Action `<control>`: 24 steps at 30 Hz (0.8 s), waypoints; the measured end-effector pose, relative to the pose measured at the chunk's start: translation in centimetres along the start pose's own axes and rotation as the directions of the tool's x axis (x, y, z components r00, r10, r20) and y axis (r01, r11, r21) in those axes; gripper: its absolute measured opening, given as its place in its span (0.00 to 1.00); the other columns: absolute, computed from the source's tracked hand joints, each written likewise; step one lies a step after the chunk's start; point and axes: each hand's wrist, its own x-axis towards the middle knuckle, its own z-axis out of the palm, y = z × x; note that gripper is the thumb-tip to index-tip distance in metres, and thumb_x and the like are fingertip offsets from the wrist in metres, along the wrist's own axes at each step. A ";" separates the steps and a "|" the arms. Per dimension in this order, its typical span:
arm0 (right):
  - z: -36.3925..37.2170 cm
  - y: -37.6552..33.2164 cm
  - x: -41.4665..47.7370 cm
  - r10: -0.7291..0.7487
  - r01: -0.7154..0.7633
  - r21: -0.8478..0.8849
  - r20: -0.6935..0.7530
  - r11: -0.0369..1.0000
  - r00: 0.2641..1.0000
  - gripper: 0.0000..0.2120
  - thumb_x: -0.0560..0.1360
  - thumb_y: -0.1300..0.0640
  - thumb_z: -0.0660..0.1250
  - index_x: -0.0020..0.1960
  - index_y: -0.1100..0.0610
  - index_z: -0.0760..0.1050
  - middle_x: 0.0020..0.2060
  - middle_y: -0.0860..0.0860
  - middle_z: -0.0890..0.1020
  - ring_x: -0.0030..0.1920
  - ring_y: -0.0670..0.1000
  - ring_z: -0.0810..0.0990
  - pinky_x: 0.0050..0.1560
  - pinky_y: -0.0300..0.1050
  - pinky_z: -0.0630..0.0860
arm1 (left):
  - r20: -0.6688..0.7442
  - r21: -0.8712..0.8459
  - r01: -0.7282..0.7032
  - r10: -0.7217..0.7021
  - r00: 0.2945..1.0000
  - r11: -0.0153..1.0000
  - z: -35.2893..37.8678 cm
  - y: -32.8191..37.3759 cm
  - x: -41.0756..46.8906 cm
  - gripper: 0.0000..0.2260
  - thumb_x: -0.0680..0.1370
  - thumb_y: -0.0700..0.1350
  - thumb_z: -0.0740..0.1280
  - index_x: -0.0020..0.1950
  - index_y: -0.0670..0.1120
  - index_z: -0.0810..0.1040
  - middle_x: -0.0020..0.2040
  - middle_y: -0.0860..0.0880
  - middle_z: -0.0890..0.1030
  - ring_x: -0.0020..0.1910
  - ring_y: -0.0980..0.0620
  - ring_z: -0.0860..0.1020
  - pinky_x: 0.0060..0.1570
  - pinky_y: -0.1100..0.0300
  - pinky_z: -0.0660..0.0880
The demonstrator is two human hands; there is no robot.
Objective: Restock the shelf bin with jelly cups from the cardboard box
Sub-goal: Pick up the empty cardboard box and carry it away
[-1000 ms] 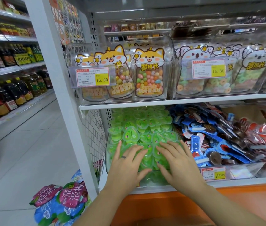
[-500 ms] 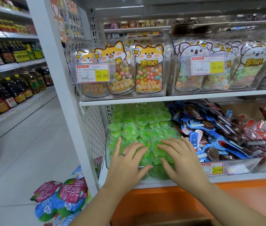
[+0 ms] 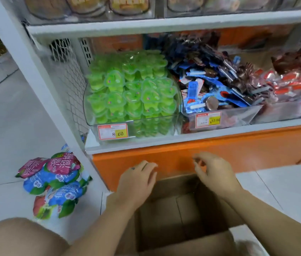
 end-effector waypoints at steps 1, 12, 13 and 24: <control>0.5 1.4 -1.0 0.105 -0.101 -0.037 0.149 0.994 0.983 0.13 0.75 0.54 0.65 0.58 0.51 0.77 0.48 0.49 0.82 0.47 0.51 0.80 0.43 0.38 0.72 | 0.113 0.012 0.060 -0.061 0.992 0.998 0.8 -0.2 -0.4 0.11 0.80 0.51 0.59 0.61 0.55 0.74 0.54 0.58 0.77 0.46 0.59 0.78 0.41 0.67 0.71; 4.5 8.5 -5.4 0.376 -0.431 -0.111 0.709 0.895 0.596 0.55 0.67 0.54 0.74 0.75 0.48 0.33 0.72 0.57 0.54 0.67 0.61 0.67 0.65 0.51 0.69 | 0.708 0.231 0.474 -0.481 0.517 0.850 7.1 -2.6 -4.1 0.47 0.71 0.61 0.70 0.77 0.58 0.39 0.77 0.49 0.38 0.75 0.41 0.54 0.71 0.47 0.62; 4.9 8.6 -5.5 0.346 -0.403 -0.095 0.710 0.910 0.613 0.54 0.69 0.56 0.72 0.75 0.47 0.32 0.70 0.57 0.57 0.63 0.60 0.72 0.62 0.51 0.71 | 0.703 0.211 0.499 -0.485 0.520 0.841 7.5 -2.7 -3.9 0.47 0.72 0.58 0.70 0.76 0.58 0.38 0.77 0.49 0.38 0.75 0.41 0.55 0.70 0.47 0.63; 7.4 10.2 -6.4 0.441 -0.496 0.052 0.384 0.867 0.811 0.31 0.76 0.62 0.62 0.75 0.47 0.57 0.66 0.53 0.71 0.61 0.58 0.74 0.60 0.50 0.70 | 0.641 0.285 0.362 -0.457 0.616 0.887 9.6 -4.4 -1.1 0.25 0.80 0.40 0.56 0.75 0.52 0.55 0.71 0.45 0.64 0.61 0.45 0.74 0.59 0.53 0.73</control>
